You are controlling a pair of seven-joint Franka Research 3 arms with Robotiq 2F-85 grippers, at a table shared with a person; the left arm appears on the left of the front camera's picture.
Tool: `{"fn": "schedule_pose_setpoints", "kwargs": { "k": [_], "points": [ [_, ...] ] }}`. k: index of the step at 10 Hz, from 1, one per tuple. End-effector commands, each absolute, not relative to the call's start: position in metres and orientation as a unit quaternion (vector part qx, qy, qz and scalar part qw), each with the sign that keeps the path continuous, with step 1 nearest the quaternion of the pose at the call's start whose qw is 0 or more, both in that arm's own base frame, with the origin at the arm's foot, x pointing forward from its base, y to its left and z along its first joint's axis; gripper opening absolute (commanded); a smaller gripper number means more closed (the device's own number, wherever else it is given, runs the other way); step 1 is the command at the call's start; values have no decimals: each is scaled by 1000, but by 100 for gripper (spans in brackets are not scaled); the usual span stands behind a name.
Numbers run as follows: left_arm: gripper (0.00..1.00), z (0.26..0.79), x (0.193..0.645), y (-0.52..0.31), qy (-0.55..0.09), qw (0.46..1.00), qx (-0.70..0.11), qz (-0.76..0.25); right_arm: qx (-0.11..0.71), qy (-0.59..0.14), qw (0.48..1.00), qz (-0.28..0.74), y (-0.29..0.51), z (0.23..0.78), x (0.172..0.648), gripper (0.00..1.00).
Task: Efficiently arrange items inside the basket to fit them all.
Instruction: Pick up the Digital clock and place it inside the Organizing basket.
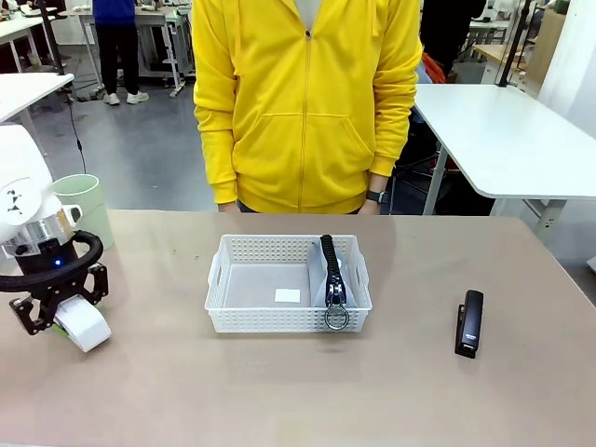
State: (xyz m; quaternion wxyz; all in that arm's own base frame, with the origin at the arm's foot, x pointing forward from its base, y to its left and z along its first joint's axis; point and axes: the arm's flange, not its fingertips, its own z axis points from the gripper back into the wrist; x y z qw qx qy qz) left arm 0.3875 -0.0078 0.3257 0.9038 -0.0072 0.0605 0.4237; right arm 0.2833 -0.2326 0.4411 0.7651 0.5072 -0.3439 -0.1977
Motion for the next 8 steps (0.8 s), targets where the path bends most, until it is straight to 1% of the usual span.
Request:
{"fn": "schedule_pose_setpoints", "kwargs": {
  "k": [1, 2, 4, 5, 6, 7, 8],
  "points": [
    [0, 346, 355, 0, 57, 921, -49, 382, 513, -351, 759, -196, -234, 443, 286, 100],
    [0, 377, 339, 3, 51, 938, -78, 333, 513, -351, 759, -196, -234, 443, 286, 100],
    [0, 434, 307, 8, -16, 966, -131, 224, 513, -351, 759, -196, -234, 443, 286, 100],
    [0, 451, 295, 5, -66, 977, -157, 125, 513, -351, 759, -196, -234, 443, 286, 100],
    [0, 457, 287, -3, -144, 979, -139, -35, 513, -351, 759, -196, -234, 443, 286, 100],
    [0, 460, 286, -12, -194, 960, -129, -158, 513, -351, 759, -196, -234, 443, 286, 100],
    [0, 464, 288, -24, -223, 937, -112, -243, 513, -351, 759, -196, -234, 443, 286, 100]
  ]
}}
